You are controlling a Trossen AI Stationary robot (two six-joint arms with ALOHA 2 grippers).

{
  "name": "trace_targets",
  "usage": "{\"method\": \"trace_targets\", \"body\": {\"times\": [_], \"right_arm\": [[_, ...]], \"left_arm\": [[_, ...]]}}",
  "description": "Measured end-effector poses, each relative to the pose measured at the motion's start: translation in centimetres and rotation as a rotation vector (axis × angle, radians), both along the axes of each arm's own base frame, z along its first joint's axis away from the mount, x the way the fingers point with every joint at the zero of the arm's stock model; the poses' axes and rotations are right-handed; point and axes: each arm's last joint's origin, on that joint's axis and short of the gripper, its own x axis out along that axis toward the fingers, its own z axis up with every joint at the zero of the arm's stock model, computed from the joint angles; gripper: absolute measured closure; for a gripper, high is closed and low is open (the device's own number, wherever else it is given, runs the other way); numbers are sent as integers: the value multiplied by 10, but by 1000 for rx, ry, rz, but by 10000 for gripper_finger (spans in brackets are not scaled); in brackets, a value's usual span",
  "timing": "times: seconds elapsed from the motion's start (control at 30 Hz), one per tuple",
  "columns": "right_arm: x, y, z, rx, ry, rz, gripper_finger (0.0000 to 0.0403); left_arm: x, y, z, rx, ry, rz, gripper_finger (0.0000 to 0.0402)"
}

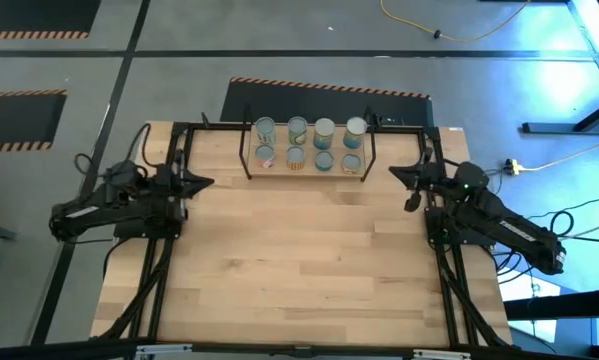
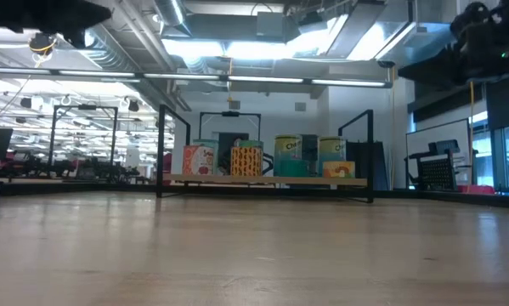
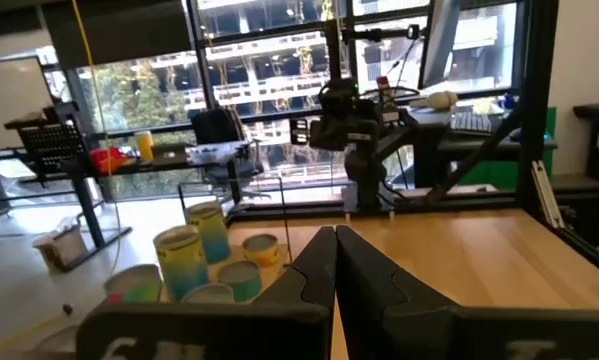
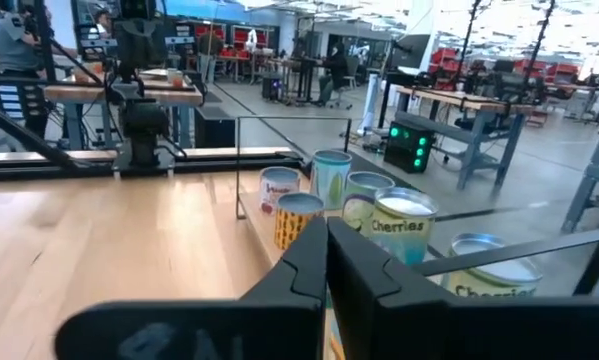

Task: Pick and place cans onto a shelf
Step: Return to Home Position

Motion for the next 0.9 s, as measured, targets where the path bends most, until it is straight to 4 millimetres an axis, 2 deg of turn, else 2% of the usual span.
{"method": "trace_targets", "body": {"times": [0.43, 0.6, 0.9], "right_arm": [[8, -3, -33, 39, 5, 64, 389], [10, -4, -47, 60, 29, 68, 389], [10, -4, -47, 45, 21, 69, 389]], "left_arm": [[20, 5, -42, -19, 65, -7, 401], [29, 7, -60, -8, 30, -10, 401], [36, 7, -88, -29, 74, -51, 401]]}}
